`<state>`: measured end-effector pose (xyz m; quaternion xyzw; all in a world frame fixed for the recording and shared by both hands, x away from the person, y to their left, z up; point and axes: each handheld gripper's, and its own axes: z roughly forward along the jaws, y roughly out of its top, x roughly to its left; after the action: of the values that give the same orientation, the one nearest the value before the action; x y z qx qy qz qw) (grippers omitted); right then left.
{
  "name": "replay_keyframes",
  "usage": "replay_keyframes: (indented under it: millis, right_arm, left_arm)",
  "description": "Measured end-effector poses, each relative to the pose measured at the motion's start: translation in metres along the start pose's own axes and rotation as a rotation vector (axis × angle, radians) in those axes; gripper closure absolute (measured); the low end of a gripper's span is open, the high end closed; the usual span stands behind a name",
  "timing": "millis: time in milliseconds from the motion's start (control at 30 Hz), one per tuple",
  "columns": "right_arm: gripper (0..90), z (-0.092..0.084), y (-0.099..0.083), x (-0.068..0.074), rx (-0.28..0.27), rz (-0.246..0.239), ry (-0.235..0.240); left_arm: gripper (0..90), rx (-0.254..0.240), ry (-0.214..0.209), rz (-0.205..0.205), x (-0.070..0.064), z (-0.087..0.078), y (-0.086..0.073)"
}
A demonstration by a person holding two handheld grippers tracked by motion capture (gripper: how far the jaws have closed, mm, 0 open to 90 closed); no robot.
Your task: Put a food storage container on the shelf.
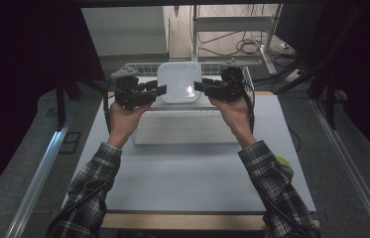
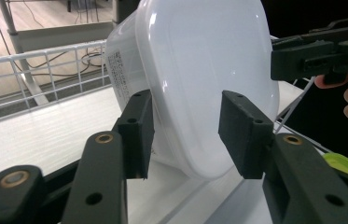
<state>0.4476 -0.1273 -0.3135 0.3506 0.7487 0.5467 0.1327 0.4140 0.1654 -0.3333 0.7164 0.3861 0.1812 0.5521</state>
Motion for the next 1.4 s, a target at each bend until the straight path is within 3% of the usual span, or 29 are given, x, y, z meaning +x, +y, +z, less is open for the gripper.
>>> replay_keyframes:
  millis: [133, 300, 433, 900, 1200, 1400]
  right_arm:
    - [59.0, 0.006, -0.001, -0.001, 0.013, -0.006, -0.015]
    - [56.9, 0.011, -0.002, -0.005, 0.014, 0.009, -0.014]
    - [54.3, 0.014, 0.001, -0.006, 0.018, 0.019, -0.018]
    - [51.6, 0.023, 0.009, -0.011, 0.002, 0.052, -0.076]
    - [49.6, 0.028, 0.013, -0.014, -0.014, 0.062, -0.11]
    - [45.2, 0.022, 0.011, -0.016, -0.021, 0.054, -0.111]
  left_arm:
    - [53.8, 0.012, 0.01, -0.007, 0.004, 0.006, -0.001]
    - [52.6, 0.001, -0.018, -0.047, 0.011, 0.01, -0.001]
    - [48.9, -0.001, 0.001, -0.055, 0.014, 0.012, 0.001]
    - [41.4, 0.014, 0.074, -0.029, 0.02, 0.021, 0.014]
    - [35.1, 0.027, 0.114, -0.034, 0.024, 0.027, 0.02]
    - [30.0, 0.0, 0.092, -0.031, 0.021, 0.022, 0.021]
